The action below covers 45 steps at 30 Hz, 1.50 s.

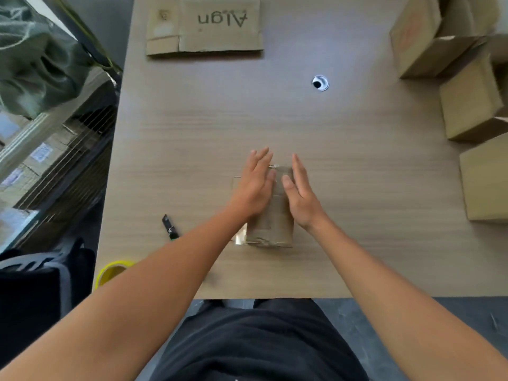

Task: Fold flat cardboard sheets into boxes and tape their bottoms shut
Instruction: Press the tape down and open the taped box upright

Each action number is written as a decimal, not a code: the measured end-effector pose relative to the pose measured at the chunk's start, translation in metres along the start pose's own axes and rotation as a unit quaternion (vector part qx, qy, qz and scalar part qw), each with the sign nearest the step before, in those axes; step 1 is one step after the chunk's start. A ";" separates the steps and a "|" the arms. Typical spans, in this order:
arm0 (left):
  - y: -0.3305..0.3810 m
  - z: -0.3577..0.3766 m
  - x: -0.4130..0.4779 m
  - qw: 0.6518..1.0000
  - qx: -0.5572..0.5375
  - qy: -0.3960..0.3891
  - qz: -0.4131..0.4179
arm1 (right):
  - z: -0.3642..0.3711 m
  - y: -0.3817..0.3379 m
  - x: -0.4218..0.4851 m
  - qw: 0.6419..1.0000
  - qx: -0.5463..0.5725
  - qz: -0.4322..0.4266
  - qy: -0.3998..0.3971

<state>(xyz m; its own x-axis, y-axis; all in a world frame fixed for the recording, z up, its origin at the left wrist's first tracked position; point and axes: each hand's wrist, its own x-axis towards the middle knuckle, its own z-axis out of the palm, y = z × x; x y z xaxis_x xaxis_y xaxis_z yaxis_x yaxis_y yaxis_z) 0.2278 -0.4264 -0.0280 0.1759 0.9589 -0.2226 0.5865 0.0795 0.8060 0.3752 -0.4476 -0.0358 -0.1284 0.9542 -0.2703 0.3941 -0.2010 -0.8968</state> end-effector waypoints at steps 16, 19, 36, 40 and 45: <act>0.025 0.011 -0.095 0.984 0.055 0.160 -0.057 | 0.005 0.022 0.021 0.997 0.062 -0.047 -0.021; 0.006 0.037 -0.112 0.990 0.010 0.117 -0.080 | 0.008 0.020 0.015 0.995 0.087 -0.038 -0.014; -0.002 0.035 -0.074 0.928 -0.298 0.016 -0.225 | 0.004 0.016 -0.047 0.976 0.197 0.089 0.018; 0.019 0.009 -0.065 0.965 -0.241 0.050 -0.095 | -0.045 -0.033 -0.025 0.972 0.228 0.061 0.022; 0.037 -0.021 -0.058 0.971 -0.228 0.070 -0.011 | -0.090 -0.087 -0.003 0.951 0.305 0.057 0.017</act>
<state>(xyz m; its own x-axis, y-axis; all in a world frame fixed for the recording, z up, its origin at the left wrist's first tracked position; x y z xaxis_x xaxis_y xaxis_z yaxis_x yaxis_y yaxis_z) 0.2229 -0.4732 0.0262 0.0400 0.9808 -0.1910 0.1713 0.1816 0.9683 0.4237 -0.4132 0.0743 -0.0833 0.9231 -0.3755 -0.1983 -0.3847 -0.9015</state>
